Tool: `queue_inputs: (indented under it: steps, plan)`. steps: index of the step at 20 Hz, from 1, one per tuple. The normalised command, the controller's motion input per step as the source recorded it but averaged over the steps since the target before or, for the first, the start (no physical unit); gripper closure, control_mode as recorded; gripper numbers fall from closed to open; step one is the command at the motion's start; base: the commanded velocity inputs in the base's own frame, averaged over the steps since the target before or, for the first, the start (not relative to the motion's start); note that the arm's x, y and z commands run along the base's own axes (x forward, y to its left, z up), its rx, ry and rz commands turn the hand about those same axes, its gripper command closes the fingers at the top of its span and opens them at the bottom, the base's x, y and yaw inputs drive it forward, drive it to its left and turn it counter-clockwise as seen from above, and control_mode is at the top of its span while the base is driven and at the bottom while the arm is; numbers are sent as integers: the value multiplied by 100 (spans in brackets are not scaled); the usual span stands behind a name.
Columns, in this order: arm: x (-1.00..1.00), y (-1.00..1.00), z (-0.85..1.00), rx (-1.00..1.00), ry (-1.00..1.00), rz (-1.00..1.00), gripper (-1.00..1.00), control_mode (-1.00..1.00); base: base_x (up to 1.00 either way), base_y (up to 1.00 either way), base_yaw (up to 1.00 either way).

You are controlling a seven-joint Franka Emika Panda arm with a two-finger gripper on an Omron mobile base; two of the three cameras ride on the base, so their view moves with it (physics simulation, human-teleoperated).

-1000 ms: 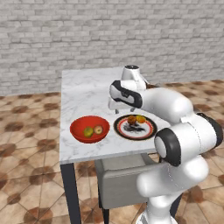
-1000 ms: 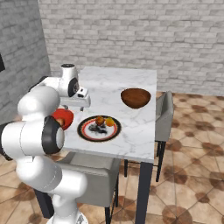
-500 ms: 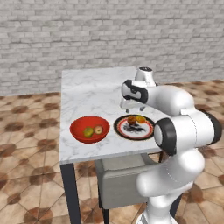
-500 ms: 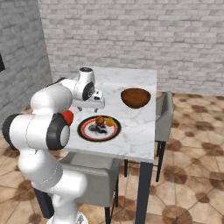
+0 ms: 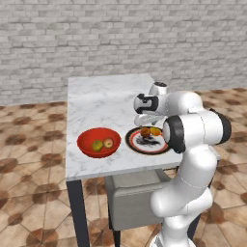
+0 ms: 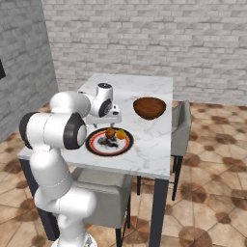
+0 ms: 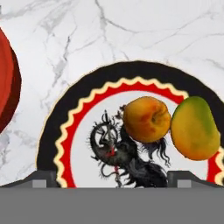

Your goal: Take the fruits from the plate on the dining counter and place two fruits in each bowl.

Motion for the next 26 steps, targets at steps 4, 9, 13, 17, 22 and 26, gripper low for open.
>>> queue_inputs:
  steps: [4, 9, 13, 17, 22, 26]
  plan:
    - [29, -9, -30, 0, 0, 22, -100, -100, 0, 0, 0]
    - [30, 0, -31, -2, -1, 18, -100, -100, 0, 0, 0]
    - [21, -1, -21, -1, -3, 13, -100, -100, 0, 0, 0]
    - [34, -2, -14, 0, -1, 8, -100, -100, 0, 0, 0]
    - [4, -5, -11, -1, 0, 2, -100, -100, 0, 0, 0]
    - [-19, 0, -8, -1, 0, 0, -100, -100, 0, 0, 0]
